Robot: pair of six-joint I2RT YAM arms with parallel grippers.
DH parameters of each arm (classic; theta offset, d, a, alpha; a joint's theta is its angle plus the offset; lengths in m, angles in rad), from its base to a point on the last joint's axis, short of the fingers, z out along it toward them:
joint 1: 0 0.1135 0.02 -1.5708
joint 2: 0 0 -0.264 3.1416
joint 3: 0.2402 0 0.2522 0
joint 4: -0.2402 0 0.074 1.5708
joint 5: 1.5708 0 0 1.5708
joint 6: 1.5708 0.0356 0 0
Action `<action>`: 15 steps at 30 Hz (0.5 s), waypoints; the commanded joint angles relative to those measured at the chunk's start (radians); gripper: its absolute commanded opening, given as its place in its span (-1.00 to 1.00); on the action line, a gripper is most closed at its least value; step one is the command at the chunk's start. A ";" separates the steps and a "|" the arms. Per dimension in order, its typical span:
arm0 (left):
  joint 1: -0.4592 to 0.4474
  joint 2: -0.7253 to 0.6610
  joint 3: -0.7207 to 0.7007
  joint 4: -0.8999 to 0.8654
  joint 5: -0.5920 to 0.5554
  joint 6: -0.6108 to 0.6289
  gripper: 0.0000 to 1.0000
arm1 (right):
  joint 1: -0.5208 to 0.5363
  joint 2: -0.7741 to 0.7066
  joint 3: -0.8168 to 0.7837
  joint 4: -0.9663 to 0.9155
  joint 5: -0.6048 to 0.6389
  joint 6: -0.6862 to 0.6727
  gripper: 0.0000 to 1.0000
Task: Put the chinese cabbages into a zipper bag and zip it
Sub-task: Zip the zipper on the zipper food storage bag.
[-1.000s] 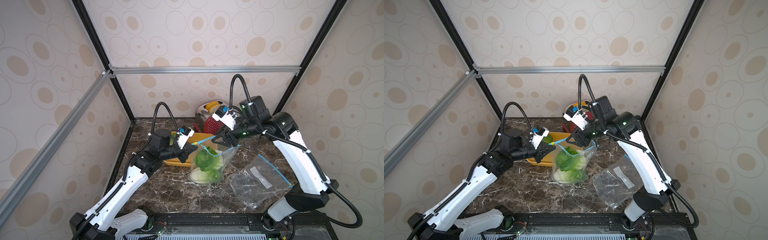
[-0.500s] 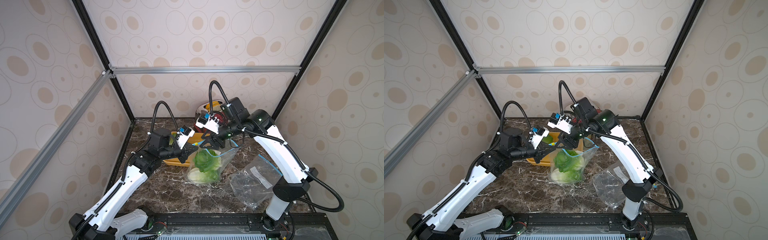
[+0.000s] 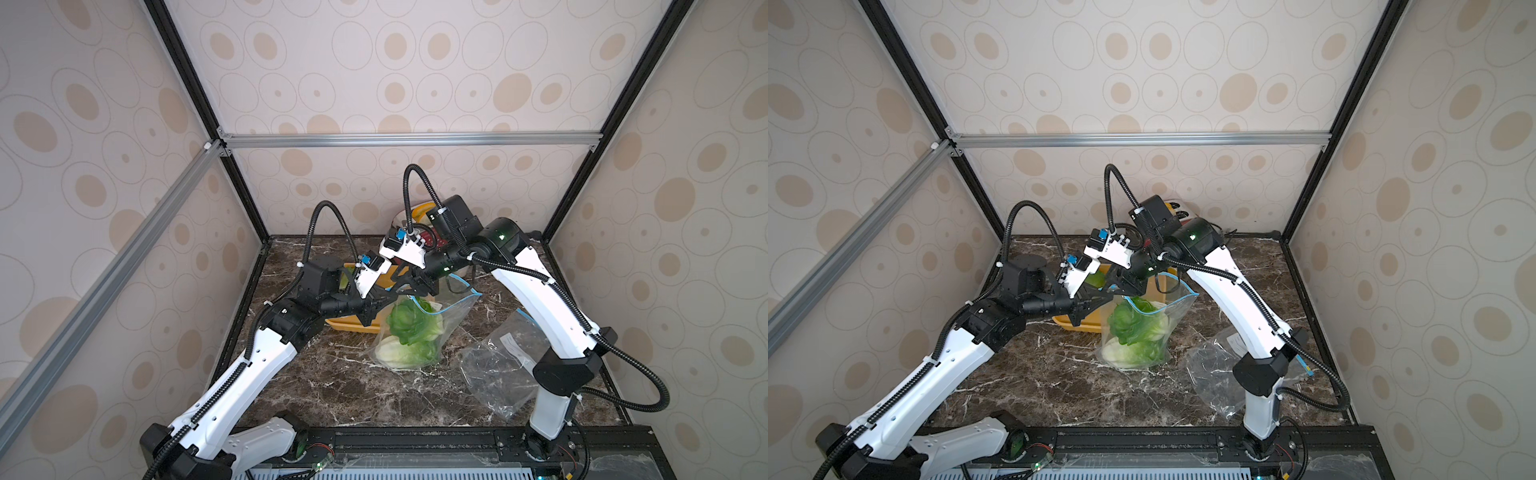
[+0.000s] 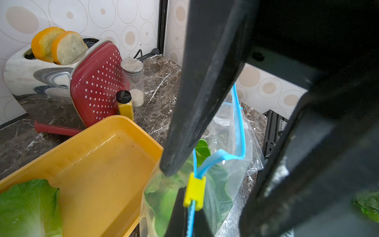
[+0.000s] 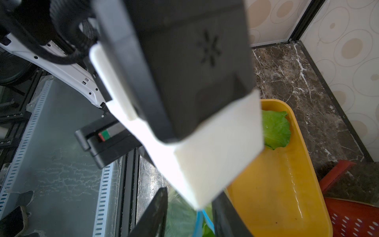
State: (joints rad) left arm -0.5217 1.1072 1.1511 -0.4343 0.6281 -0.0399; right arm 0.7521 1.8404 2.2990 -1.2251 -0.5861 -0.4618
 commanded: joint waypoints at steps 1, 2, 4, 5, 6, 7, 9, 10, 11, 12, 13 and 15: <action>0.007 -0.009 0.061 0.014 0.024 0.032 -1.00 | 0.006 0.003 -0.050 0.003 -0.016 -0.029 -0.26; 0.006 -0.010 0.063 0.013 0.025 0.033 -1.00 | 0.007 0.002 -0.057 0.008 -0.011 -0.029 -0.27; 0.007 -0.010 0.065 0.012 0.024 0.032 -1.00 | 0.006 0.004 -0.062 0.009 -0.015 -0.028 -0.33; 0.007 -0.011 0.065 0.012 0.024 0.032 -1.00 | 0.007 0.006 -0.064 0.008 -0.016 -0.028 -0.35; 0.007 -0.012 0.065 0.012 0.022 0.033 -1.00 | 0.006 0.008 -0.064 0.007 -0.010 -0.029 -0.37; 0.006 -0.013 0.064 0.014 0.023 0.032 -1.00 | 0.006 0.008 -0.064 0.008 -0.001 -0.029 -0.41; 0.008 -0.012 0.064 0.016 0.024 0.031 -1.00 | 0.007 0.005 -0.060 0.013 0.003 -0.026 -0.48; 0.007 -0.010 0.065 0.013 0.025 0.031 -1.00 | 0.006 0.003 -0.059 0.015 0.004 -0.025 -0.50; 0.007 -0.010 0.065 0.011 0.025 0.031 -1.00 | 0.006 -0.004 -0.062 0.015 0.010 -0.027 -0.56; 0.007 -0.012 0.065 0.011 0.025 0.031 -1.00 | 0.006 -0.010 -0.070 0.018 0.017 -0.030 -0.63; 0.006 -0.015 0.064 0.012 0.025 0.031 -1.00 | 0.003 -0.018 -0.085 0.027 0.026 -0.031 -0.69; 0.006 -0.021 0.060 0.017 0.021 0.030 -1.00 | 0.002 -0.028 -0.109 0.034 0.043 -0.034 -0.72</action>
State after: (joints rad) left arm -0.5159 1.1072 1.1526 -0.4568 0.6243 -0.0395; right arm 0.7509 1.8305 2.2261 -1.1721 -0.5793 -0.4622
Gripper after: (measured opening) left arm 0.047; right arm 0.150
